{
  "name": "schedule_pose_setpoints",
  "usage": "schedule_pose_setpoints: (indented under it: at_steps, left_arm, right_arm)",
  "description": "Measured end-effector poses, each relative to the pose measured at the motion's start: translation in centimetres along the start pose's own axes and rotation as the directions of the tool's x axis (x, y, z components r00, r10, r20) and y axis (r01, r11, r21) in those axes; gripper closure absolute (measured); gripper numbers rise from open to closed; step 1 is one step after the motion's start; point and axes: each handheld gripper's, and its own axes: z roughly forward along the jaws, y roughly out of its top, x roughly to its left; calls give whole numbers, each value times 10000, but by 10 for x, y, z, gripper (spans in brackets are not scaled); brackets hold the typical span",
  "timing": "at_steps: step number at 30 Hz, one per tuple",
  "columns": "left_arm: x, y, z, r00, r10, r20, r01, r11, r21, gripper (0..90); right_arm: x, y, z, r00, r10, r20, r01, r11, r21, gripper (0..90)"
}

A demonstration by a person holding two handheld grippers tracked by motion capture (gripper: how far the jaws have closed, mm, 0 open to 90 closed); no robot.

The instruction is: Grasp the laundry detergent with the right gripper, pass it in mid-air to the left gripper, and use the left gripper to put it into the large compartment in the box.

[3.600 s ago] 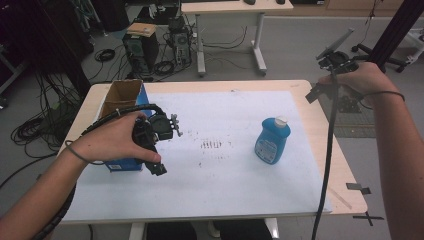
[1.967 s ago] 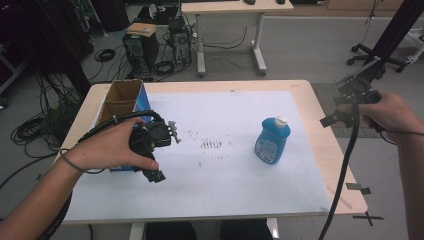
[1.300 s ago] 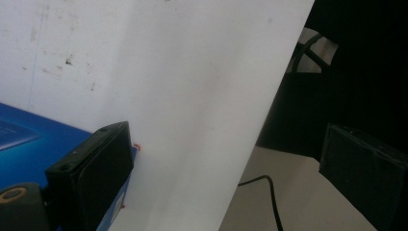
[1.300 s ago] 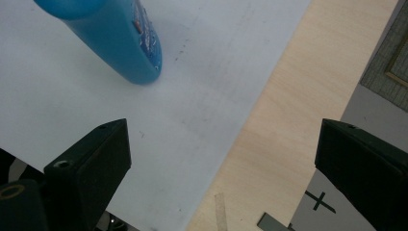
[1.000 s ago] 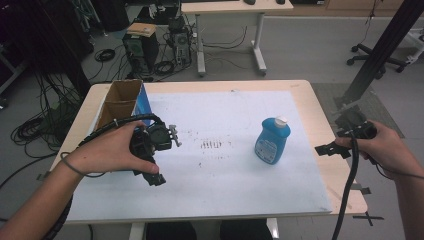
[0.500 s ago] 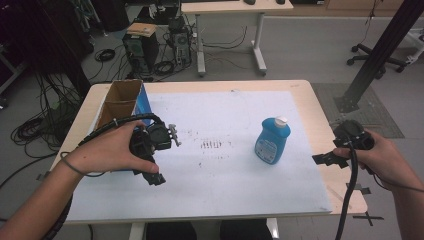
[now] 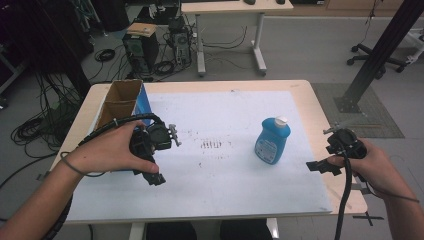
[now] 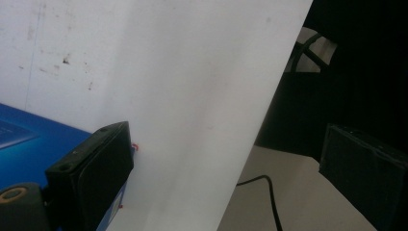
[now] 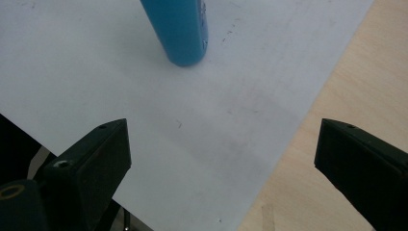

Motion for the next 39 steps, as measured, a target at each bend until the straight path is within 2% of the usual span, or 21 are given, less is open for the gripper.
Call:
schedule_pose_setpoints:
  at_steps: [12,18,19,24,25,26,27,32,33,35,36,39]
  left_arm:
    - [1,-1,-1,10000,-21,-11,21,10000,38,50]
    - [1,-1,-1,10000,-84,-7,84,9999,66,50]
    - [1,-1,-1,10000,-84,-7,84,9999,66,50]
    - [1,-1,-1,10000,-77,-12,77,9999,65,51]
    - [2,-1,-1,10000,-52,-25,52,10000,58,51]
    - [2,-1,-1,10000,-52,-25,52,10000,58,50]
    - [2,-1,-1,10000,-52,-25,52,10000,58,50]
    - [1,-1,1,10000,-55,25,55,9999,143,51]
    - [1,-1,1,10000,-55,25,55,9999,143,51]
    - [1,-2,2,9999,-128,40,127,9999,108,50]
    - [1,-2,2,9999,-128,40,127,9999,108,50]
    - [1,-3,2,9999,-142,45,141,9999,97,50]
  right_arm:
    - [5,-9,22,9993,-177,-316,170,9996,-232,52]
    - [7,-13,31,9988,-253,-423,231,9984,-518,52]
    - [7,-14,36,9984,-269,-506,233,9972,-705,52]
    - [8,-14,38,9982,-308,-518,266,9965,-793,51]
    - [9,-15,42,9976,-479,-490,427,9937,-1034,49]
    - [9,-15,42,9976,-479,-490,427,9937,-1034,49]
    - [10,-16,47,9970,-609,-477,534,9880,-1450,49]
    - [11,-16,50,9967,-684,-446,601,9841,-1673,48]
    - [12,-16,52,9961,-794,-390,694,9749,-2116,48]
    - [12,-16,53,9960,-808,-375,705,9723,-2227,48]
    - [14,-16,57,9946,-945,-429,795,9597,-2697,48]
    - [14,-16,57,9944,-963,-430,809,9582,-2745,47]
